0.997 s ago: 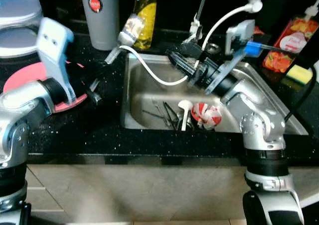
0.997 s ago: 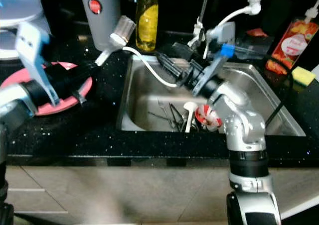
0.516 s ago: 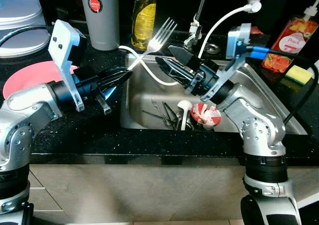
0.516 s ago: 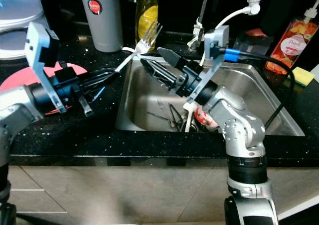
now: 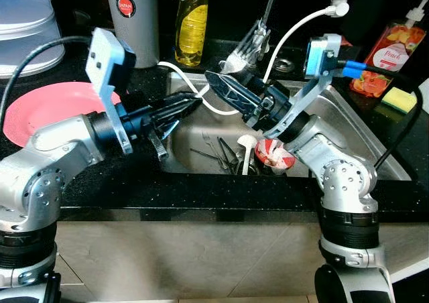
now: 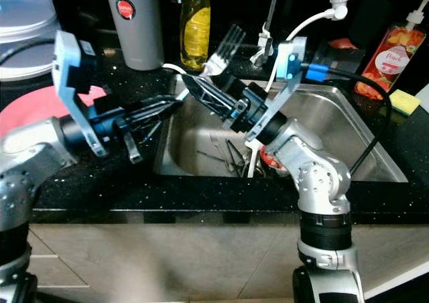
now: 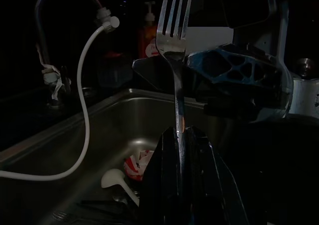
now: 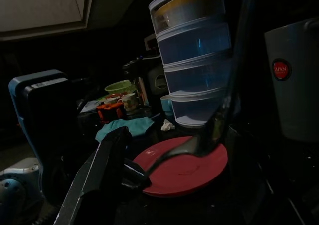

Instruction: Kitchen organization

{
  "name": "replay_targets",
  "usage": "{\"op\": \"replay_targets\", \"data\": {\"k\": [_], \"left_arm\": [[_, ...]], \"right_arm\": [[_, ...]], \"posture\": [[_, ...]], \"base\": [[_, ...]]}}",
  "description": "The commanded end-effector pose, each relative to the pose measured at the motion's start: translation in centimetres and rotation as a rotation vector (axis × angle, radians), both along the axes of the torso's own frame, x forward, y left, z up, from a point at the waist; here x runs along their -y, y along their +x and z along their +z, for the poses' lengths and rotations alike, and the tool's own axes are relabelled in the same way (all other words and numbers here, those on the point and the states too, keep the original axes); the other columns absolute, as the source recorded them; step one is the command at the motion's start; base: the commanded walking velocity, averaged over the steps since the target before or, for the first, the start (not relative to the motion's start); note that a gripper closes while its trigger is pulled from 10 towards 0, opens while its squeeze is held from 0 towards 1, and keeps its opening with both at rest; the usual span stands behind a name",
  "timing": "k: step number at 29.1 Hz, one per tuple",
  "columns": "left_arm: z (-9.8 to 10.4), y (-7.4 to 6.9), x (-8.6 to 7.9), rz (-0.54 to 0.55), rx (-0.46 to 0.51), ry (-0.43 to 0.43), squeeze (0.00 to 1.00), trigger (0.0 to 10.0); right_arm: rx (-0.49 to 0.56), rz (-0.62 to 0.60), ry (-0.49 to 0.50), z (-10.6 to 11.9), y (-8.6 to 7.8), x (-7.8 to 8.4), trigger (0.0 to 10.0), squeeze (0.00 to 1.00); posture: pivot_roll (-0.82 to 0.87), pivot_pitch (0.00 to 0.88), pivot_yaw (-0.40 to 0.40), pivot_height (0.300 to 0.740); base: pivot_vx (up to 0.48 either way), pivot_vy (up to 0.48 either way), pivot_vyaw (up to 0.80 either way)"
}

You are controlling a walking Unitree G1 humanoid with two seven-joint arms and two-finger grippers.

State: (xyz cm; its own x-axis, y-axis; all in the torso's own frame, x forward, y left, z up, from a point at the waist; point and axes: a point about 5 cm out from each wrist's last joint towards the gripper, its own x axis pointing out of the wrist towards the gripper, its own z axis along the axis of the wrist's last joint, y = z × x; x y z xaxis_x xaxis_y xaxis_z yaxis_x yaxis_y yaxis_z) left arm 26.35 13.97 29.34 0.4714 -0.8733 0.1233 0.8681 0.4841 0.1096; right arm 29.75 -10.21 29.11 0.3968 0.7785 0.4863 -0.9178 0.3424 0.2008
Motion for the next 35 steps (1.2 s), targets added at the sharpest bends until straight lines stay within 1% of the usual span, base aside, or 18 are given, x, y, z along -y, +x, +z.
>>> {"op": "replay_targets", "data": {"k": [1, 2, 3, 8, 15, 18, 19, 22, 23, 24, 26, 27, 28, 29, 30, 31, 33, 35], "left_arm": [[0.1, -0.2, 0.5, -0.027, 0.008, 0.004, 0.0, 10.0], [0.0, -0.2, 0.6, -0.019, 0.002, 0.012, 0.0, 10.0], [-0.1, 0.0, 0.6, -0.01, -0.001, 0.016, 0.0, 10.0], [-0.1, 0.1, 0.6, 0.005, 0.001, 0.011, 0.0, 10.0], [0.0, 0.1, 0.6, 0.008, 0.004, 0.009, 0.0, 10.0], [-0.1, 0.1, 0.6, 0.022, 0.018, 0.028, 0.0, 10.0], [-0.1, 0.1, 0.7, 0.026, 0.027, 0.037, 0.0, 10.0], [-0.1, 0.1, 0.7, 0.029, 0.033, 0.042, 0.0, 10.0], [0.1, 0.0, 0.9, 0.026, 0.043, 0.021, 1.0, 10.0], [0.1, 0.0, 0.9, 0.026, 0.043, 0.021, 1.0, 10.0], [0.5, -0.1, 0.8, 0.008, 0.041, -0.019, 1.0, 10.0], [0.5, -0.1, 0.8, 0.008, 0.041, -0.019, 1.0, 10.0], [0.9, -0.4, 0.6, -0.011, 0.037, -0.053, 1.0, 10.0], [1.3, -0.6, 0.4, -0.028, 0.039, -0.068, 0.0, 10.0], [1.3, -0.6, 0.4, -0.028, 0.039, -0.068, 0.0, 10.0], [1.4, -0.8, 0.2, -0.035, 0.038, -0.071, 0.0, 10.0], [1.0, -0.7, -0.3, 0.004, 0.038, -0.019, 0.0, 10.0], [0.8, -0.6, -0.5, 0.02, 0.036, -0.001, 0.0, 10.0]], "right_arm": [[0.0, -0.002, 0.009, 0.1, -0.2, 0.3, 7.8, 0.0], [-0.002, 0.003, 0.013, 0.2, -0.2, 0.3, 2.5, 0.0], [0.003, 0.016, 0.017, 0.2, -0.4, 0.3, 0.0, 0.0], [0.02, 0.059, 0.033, 0.5, -1.0, 0.3, 0.0, 0.0], [0.018, 0.065, 0.032, 0.5, -1.1, 0.3, 0.0, 0.0], [0.018, 0.062, 0.031, 0.5, -1.0, 0.3, 0.0, 0.0], [0.013, 0.053, 0.027, 0.5, -0.9, 0.4, 9.7, 0.0], [0.009, 0.047, 0.024, 0.5, -0.8, 0.4, 9.7, 0.0], [0.005, 0.04, 0.021, 0.5, -0.7, 0.4, 10.0, 0.0], [0.005, 0.04, 0.021, 0.5, -0.7, 0.4, 10.0, 0.0], [0.005, 0.036, 0.019, 0.5, -0.7, 0.5, 10.0, 0.0], [0.005, 0.036, 0.019, 0.5, -0.7, 0.5, 10.0, 0.0], [0.003, 0.029, 0.011, 0.4, -0.6, 0.5, 10.0, 0.0], [-0.001, 0.008, -0.012, 0.2, -0.4, 0.6, 10.0, 0.0], [-0.001, 0.008, -0.012, 0.2, -0.4, 0.6, 10.0, 0.0], [-0.003, -0.012, -0.035, 0.0, -0.2, 0.7, 10.0, 0.0], [-0.016, -0.091, -0.108, -0.7, 0.6, 1.0, 10.0, 0.0], [-0.024, -0.118, -0.129, -0.9, 1.0, 1.1, 10.0, 0.0]], "posture": [[0.26, 0.0, -0.081, 0.74], [0.26, 0.0, -0.081, 0.74], [0.26, 0.0, -0.081, 0.74], [0.26, 0.0, -0.083, 0.74], [0.26, 0.0, -0.085, 0.74], [0.26, 0.0, -0.086, 0.74], [0.26, 0.0, -0.086, 0.74], [0.26, 0.0, -0.086, 0.74], [0.26, 0.0, -0.086, 0.74], [0.26, 0.0, -0.086, 0.74], [0.26, 0.0, -0.086, 0.74], [0.26, 0.0, -0.086, 0.74], [0.26, 0.0, -0.086, 0.74], [0.26, 0.0, -0.086, 0.74], [0.26, 0.0, -0.086, 0.74], [0.26, 0.0, -0.086, 0.74], [0.26, 0.0, -0.087, 0.74], [0.27, 0.0, -0.089, 0.74]], "base": [[0.0, 0.0, 0.0], [0.0, 0.0, 0.0], [0.0, 0.0, 0.0], [0.0, 0.0, 0.0], [0.0, 0.0, 0.0], [0.0, 0.0, 0.0], [0.0, 0.0, 0.0], [0.0, 0.0, 0.0], [0.0, 0.0, 0.0], [0.0, 0.0, 0.0], [0.0, 0.0, 0.0], [0.0, 0.0, 0.0], [0.0, 0.0, 0.0], [0.0, 0.0, 0.0], [0.0, 0.0, 0.0], [0.0, 0.0, 0.0], [0.0, 0.0, 0.0], [0.0, 0.0, 0.0]]}}
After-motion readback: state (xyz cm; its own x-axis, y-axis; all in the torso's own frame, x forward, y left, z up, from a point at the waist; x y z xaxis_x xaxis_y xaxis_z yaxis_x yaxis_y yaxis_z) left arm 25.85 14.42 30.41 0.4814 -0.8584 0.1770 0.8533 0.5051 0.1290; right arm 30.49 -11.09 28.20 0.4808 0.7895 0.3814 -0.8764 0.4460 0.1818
